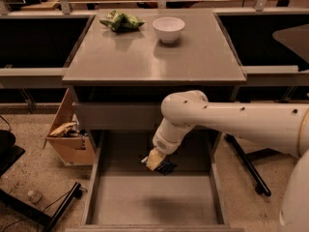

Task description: Place rxbar blueberry into middle drawer

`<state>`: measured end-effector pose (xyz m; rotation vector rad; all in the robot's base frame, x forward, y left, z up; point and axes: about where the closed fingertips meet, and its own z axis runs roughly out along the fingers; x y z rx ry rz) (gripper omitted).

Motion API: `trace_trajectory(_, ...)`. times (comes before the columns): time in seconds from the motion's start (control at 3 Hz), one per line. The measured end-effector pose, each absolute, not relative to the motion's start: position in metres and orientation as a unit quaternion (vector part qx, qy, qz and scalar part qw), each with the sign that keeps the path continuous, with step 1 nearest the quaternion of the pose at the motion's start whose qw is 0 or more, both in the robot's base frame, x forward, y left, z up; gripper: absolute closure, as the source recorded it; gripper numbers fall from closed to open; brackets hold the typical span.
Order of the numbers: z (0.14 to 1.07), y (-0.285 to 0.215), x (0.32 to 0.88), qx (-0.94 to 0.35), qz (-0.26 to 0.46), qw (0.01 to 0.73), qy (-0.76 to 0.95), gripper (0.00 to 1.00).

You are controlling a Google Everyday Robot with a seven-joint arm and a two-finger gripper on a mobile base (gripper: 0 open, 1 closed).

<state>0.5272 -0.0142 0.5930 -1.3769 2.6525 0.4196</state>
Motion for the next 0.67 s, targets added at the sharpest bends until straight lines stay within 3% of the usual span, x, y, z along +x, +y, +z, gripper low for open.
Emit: trace_trajectory(0.67, 0.491, -0.007, 0.515, -0.497, 0.131, 0.046, 0.856, 1.00)
